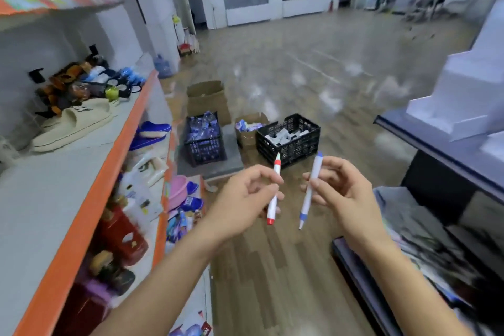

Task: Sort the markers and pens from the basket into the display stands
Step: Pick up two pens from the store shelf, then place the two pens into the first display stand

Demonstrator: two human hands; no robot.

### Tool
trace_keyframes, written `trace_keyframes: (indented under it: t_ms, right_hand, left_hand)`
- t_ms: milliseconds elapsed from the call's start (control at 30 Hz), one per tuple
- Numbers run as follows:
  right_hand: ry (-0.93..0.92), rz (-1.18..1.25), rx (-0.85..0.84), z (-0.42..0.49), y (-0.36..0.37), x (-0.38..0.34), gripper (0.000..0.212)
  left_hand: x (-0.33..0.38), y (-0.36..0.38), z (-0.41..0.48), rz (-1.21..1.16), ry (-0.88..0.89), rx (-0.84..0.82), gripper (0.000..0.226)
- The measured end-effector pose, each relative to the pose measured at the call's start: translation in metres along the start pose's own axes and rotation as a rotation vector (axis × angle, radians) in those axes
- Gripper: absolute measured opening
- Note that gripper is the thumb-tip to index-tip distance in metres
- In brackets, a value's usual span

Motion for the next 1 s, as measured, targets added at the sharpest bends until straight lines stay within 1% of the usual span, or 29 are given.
trace_keyframes:
  t_ms: [167,267,333,433,500,633,800,1000]
  right_hand:
    - [-0.036,-0.100,0.121,0.030,-0.093,-0.017,0.040]
    - [-0.044,-0.187,0.187,0.039,-0.139,-0.026,0.047]
    - [-0.054,-0.223,0.229,0.042,-0.164,-0.031,0.050]
    - [-0.068,-0.285,0.315,0.048,-0.203,-0.038,0.049]
    - [-0.077,-0.332,0.369,0.054,-0.224,-0.041,0.050]
    - [-0.079,-0.382,0.492,0.073,-0.267,-0.043,0.047]
    - [-0.123,-0.485,0.612,0.115,-0.324,-0.053,0.047]
    - [-0.233,-0.614,0.782,0.176,-0.392,-0.083,0.047]
  left_hand:
    - [0.017,0.046,0.114,-0.082,0.044,-0.191,0.026]
    - [0.024,0.075,0.169,-0.110,0.061,-0.277,0.019]
    - [0.028,0.090,0.199,-0.077,0.085,-0.305,0.012]
    - [0.037,0.112,0.247,0.061,0.174,-0.331,0.013]
    - [0.044,0.125,0.275,0.105,0.248,-0.348,0.013]
    - [0.053,0.150,0.331,0.030,0.327,-0.427,0.013]
    - [0.076,0.176,0.415,-0.047,0.431,-0.531,0.011]
    - [0.123,0.192,0.524,0.025,0.604,-0.577,0.012]
Point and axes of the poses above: each hand's wrist, its own z-axis towards the middle knuckle, its own y-axis out of the palm, x = y × z, the point moved 3 cm from there along z, towards the middle knuckle, and after that the axes turned 15 degrees about -x, right-handed, at the moved point
